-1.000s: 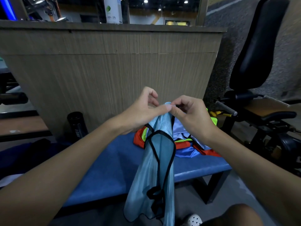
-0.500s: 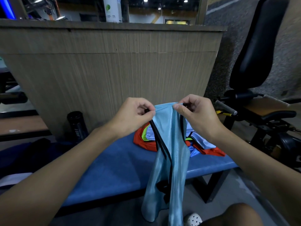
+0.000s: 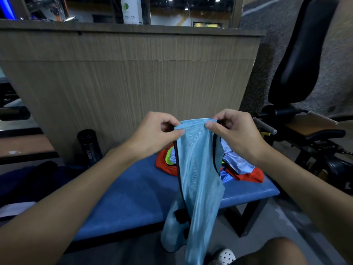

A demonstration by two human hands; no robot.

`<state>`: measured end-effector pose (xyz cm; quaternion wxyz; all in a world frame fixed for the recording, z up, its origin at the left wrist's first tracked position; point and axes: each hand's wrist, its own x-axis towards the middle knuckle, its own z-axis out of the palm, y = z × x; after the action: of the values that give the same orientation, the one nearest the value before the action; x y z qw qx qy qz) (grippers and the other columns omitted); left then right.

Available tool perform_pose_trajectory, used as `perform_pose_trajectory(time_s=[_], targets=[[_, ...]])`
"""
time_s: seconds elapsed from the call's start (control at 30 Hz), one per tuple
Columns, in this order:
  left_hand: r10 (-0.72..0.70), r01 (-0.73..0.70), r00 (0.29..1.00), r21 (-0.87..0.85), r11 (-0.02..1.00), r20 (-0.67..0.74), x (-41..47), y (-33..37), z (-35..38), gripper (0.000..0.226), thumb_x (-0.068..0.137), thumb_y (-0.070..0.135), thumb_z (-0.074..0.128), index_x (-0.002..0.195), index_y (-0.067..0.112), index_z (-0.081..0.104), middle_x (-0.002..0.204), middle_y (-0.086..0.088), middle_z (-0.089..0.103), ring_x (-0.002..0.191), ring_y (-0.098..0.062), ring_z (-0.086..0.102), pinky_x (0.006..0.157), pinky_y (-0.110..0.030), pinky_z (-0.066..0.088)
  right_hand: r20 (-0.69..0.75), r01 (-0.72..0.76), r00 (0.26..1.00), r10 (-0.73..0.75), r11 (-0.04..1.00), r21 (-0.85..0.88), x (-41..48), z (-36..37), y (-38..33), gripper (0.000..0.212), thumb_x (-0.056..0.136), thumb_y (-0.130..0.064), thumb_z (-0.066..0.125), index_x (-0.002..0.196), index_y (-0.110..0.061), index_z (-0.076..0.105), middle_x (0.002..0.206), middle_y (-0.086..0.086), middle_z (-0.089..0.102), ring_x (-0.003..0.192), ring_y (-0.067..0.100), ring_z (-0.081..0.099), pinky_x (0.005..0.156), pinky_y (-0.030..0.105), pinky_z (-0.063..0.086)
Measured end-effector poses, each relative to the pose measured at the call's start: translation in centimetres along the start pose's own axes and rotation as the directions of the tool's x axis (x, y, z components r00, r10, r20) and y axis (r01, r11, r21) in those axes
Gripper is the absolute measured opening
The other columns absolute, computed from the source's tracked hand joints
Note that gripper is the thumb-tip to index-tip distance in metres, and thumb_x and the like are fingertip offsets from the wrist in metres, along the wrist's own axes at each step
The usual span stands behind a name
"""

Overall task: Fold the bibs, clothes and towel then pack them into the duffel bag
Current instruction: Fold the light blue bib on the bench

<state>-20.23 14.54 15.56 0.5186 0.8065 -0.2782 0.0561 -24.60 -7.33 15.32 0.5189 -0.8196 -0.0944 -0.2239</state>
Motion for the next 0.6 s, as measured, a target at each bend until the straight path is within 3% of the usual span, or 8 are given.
perform_pose_trajectory(time_s=[0.13,0.2,0.4,0.5,0.6], targets=[[0.0,0.001,0.999,-0.036,0.999,0.042,0.2,0.5,-1.0,0.006,0.086,0.001,0.073,0.091,0.005,0.074,0.086,-0.004,0.076,0.073,0.0,0.067,0.07,-0.012,0.049,0.113,0.01,0.994,-0.001,0.996,-0.087,0.1,-0.8,0.0,0.013,0.084,-0.017,0.076,0.079,-0.017,0.063,0.085,0.02,0.07,0.078,0.028,0.067,0.081,0.055,0.054],[-0.001,0.003,0.999,-0.055,0.998,0.043,0.3,0.5,-1.0,0.007,0.086,0.001,0.073,0.091,0.006,0.074,0.088,-0.004,0.076,0.074,0.0,0.068,0.07,-0.011,0.05,0.139,-0.008,0.99,0.017,0.998,-0.068,-0.1,-0.8,-0.2,0.013,0.084,-0.01,0.074,0.082,-0.013,0.062,0.087,0.02,0.072,0.084,0.034,0.07,0.085,0.053,0.055],[0.013,-0.009,0.999,-0.102,0.995,0.039,0.2,0.3,-1.4,0.003,0.085,0.008,0.075,0.087,0.009,0.074,0.083,-0.001,0.076,0.076,-0.005,0.069,0.074,-0.015,0.054,0.181,-0.015,0.983,0.003,0.998,0.065,-0.6,-0.8,-0.4,0.007,0.085,-0.005,0.071,0.082,-0.006,0.065,0.079,0.006,0.07,0.076,0.011,0.064,0.077,0.029,0.054],[0.011,-0.007,0.999,-0.126,0.992,0.035,0.2,0.0,-1.7,0.007,0.084,0.01,0.075,0.088,0.004,0.074,0.082,-0.001,0.075,0.074,-0.005,0.068,0.073,-0.017,0.054,0.182,0.012,0.983,-0.015,1.0,0.016,-0.8,-0.9,-0.4,0.01,0.09,-0.013,0.068,0.081,-0.008,0.067,0.076,0.0,0.07,0.072,0.005,0.062,0.067,0.021,0.051],[0.001,0.004,0.999,-0.14,0.99,0.036,0.3,-0.1,-1.6,0.006,0.083,0.008,0.075,0.087,0.004,0.073,0.079,0.001,0.074,0.072,-0.005,0.068,0.071,-0.016,0.053,0.16,0.05,0.986,-0.035,0.995,-0.09,-0.8,-0.6,0.0,0.025,0.09,-0.033,0.068,0.081,-0.01,0.065,0.08,0.016,0.07,0.068,0.016,0.059,0.067,0.045,0.05]])
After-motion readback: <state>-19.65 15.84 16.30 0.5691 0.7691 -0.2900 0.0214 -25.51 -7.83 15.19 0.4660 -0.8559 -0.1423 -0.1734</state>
